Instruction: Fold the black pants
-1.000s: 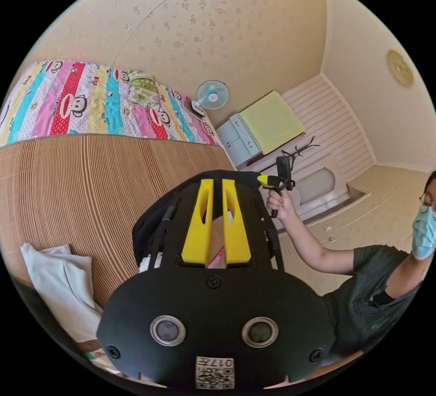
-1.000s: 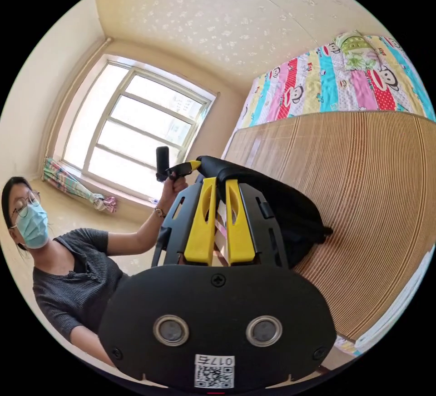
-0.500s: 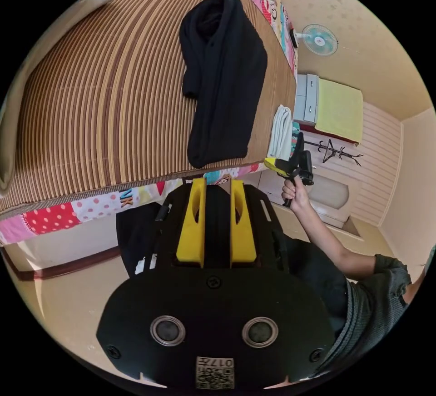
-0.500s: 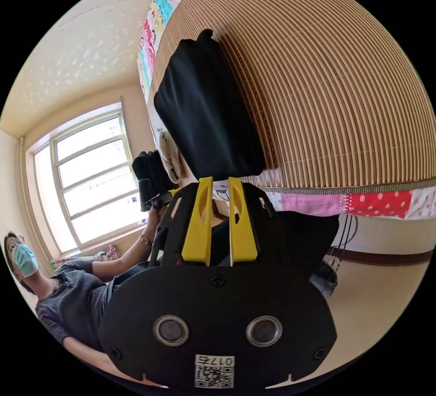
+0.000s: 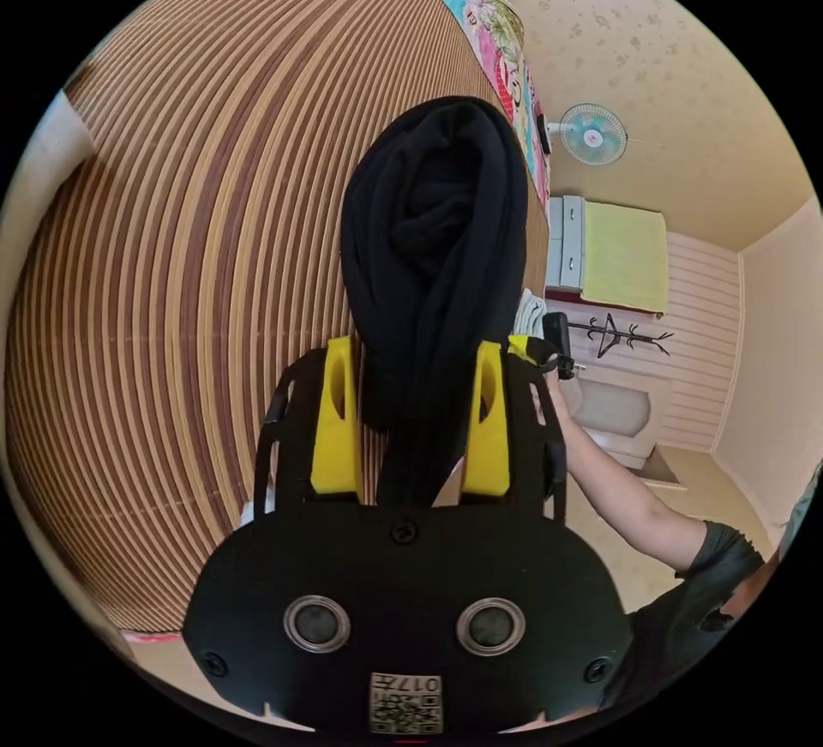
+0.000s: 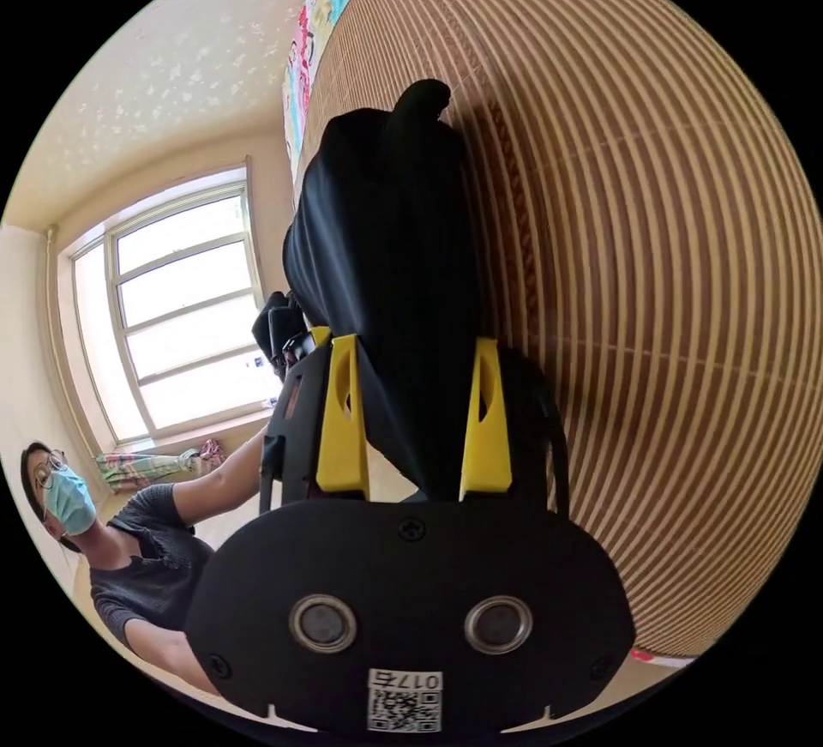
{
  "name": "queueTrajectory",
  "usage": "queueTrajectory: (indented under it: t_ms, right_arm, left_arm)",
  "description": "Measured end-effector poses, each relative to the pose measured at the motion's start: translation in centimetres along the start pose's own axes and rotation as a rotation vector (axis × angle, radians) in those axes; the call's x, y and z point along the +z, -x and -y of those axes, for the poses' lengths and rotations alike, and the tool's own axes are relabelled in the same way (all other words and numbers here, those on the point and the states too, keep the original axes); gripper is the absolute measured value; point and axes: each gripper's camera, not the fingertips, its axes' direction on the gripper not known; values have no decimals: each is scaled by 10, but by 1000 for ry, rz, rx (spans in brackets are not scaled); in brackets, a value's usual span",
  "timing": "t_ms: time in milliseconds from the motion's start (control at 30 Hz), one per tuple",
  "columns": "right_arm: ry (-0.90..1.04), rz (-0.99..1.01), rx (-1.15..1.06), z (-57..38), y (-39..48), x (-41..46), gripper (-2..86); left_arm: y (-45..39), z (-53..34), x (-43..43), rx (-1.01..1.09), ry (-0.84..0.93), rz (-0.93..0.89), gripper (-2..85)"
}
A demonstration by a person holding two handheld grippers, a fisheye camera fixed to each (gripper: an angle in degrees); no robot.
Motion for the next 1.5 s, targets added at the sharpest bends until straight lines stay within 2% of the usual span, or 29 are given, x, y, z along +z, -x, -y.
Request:
queueTrajectory:
  t_ms: [100, 200, 433, 600, 800, 833, 933, 1000, 1100, 1233, 1300, 1367, 1500]
  right_arm:
    - [-21, 54, 15, -13, -2, 7, 146]
    - [8, 114, 18, -38, 7, 13, 118]
    - [127, 154, -84, -90, 81, 49, 81]
    - [160, 153, -187, -90, 160, 108, 79]
    - [111, 169, -274, -56, 240, 184, 89]
    - [141, 132, -248, -43, 241, 203, 101]
    - [255, -80, -149, -24, 221, 233, 112]
    - [274, -84, -99, -27, 204, 228, 94]
    - [293, 27, -176, -55, 181, 194, 42]
    - [312, -63, -105, -122, 127, 114, 16]
    - [257, -119, -28, -157, 102, 67, 12]
    - [123, -210, 99, -206, 78, 2, 8]
    - [-113, -311, 177, -274, 75, -86, 6]
  left_arm:
    - [-6, -15, 7, -60, -41, 17, 153]
    - [-20, -35, -2, -44, -8, 22, 112]
    - [-61, -110, -65, -36, -7, 91, 99]
    - [-77, -155, -176, 2, -143, 184, 97]
    - [-83, -160, -324, 120, -339, 322, 100]
    - [-77, -157, -335, 95, -347, 344, 104]
    - [-32, -160, -387, -212, -481, 502, 127]
    - [-11, -188, -411, -352, -605, 520, 122]
    - [-3, -232, -401, -377, -698, 474, 122]
    - [11, -276, -341, -400, -617, 443, 120]
    - [21, -303, -291, -442, -561, 371, 117]
    - [24, -319, -254, -476, -535, 304, 109]
    - [5, -306, -178, -381, -379, 244, 82]
